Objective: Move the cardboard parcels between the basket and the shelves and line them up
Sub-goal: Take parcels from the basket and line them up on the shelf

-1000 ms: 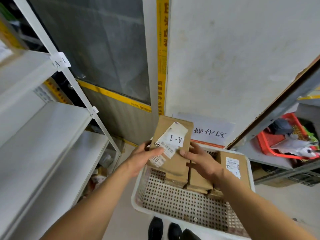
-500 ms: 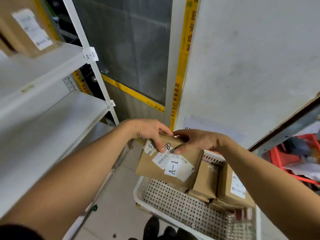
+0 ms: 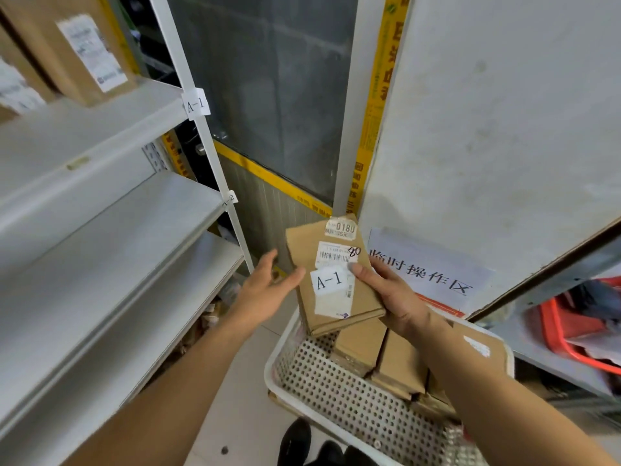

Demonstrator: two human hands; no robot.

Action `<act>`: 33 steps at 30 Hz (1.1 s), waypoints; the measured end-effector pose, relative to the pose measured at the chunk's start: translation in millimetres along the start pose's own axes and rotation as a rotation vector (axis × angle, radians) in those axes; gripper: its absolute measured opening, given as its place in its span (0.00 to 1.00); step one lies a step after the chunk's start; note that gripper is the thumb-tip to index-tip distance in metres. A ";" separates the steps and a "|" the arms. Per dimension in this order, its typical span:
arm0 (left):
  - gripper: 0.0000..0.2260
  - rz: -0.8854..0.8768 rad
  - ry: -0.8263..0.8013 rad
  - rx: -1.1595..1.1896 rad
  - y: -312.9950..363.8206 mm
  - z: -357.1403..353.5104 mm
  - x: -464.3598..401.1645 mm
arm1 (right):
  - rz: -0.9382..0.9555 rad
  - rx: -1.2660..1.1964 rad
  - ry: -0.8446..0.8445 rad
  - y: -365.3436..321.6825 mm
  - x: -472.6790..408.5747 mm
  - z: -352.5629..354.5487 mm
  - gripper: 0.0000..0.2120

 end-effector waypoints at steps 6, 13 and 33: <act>0.34 -0.125 -0.052 0.345 -22.2 -11.1 4.4 | 0.000 0.029 -0.090 3.1 -7.8 -27.1 0.26; 0.25 -0.189 0.069 0.318 -15.7 18.6 37.6 | -0.051 0.346 -0.234 -12.4 -13.8 -65.5 0.25; 0.25 -0.381 0.493 0.247 -35.8 267.6 137.3 | 0.185 0.508 -0.253 -76.2 -127.6 -326.1 0.21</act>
Point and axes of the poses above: each hand's wrist, its own x-axis away from the middle knuckle, its own z-axis out of the back of the hand, y = z × x, the point moved 6 cm from there along -x, towards the middle knuckle, and after that the axes turned 14 degrees about -y, right-handed, at the moved point
